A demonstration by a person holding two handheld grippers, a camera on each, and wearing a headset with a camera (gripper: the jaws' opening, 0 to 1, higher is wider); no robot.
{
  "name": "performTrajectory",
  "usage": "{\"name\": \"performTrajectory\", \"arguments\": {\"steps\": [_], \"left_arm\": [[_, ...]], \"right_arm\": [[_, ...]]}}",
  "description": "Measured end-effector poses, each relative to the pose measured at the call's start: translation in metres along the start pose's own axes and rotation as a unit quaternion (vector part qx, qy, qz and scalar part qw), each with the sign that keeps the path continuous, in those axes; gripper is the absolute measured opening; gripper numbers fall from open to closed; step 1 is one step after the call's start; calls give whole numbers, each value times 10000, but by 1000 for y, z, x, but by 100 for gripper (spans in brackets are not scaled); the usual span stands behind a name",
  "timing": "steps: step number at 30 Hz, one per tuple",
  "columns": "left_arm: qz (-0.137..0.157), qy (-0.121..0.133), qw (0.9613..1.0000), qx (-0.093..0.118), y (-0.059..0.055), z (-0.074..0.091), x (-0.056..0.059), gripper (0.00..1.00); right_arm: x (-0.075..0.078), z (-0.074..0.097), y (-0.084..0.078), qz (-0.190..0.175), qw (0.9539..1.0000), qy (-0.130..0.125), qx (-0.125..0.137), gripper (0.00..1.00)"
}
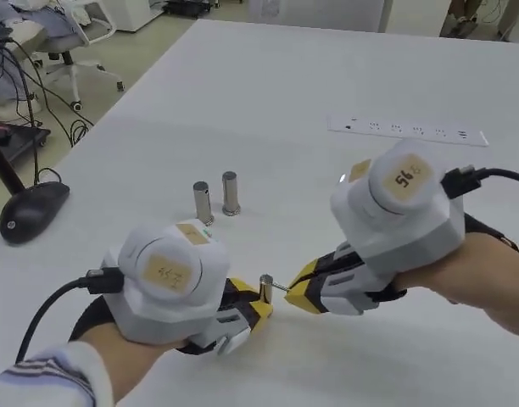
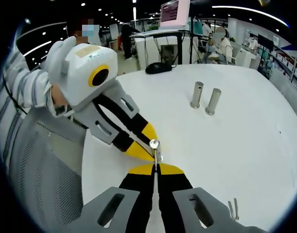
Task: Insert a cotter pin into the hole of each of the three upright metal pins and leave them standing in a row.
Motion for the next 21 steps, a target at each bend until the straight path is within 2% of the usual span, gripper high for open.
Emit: {"name": "performTrajectory", "arguments": {"steps": [11,14,16,17,21], "left_arm": [[-155,85,9998,5,1,0,0,7],[-192,90,9998,1,1,0,0,7],[-247,90,9997,-3,1,0,1,7],[-294,34,9996,-11,1,-1,3,7],[-422,27,9991,-30,2,-3,8,7]], "right_arm": [[0,-1,1,98,9999,-1,54,2],[1,-1,1,262,9996,27,75,2],[0,0,1,208,9998,60,46,2],[-1,-1,3,188,9997,95,112,2],[-2,-2,6,273,9996,59,41,2]]}}
Point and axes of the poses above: the centre of the closed fingertips' face, and the gripper's own axes: z roughly backward along the fingers, x roughly to its right, y roughly out of its top, the point moved 7 cm from there along z, roughly backward along the fingers, and after that the axes turned 7 degrees about z, right-handed, at the moved point
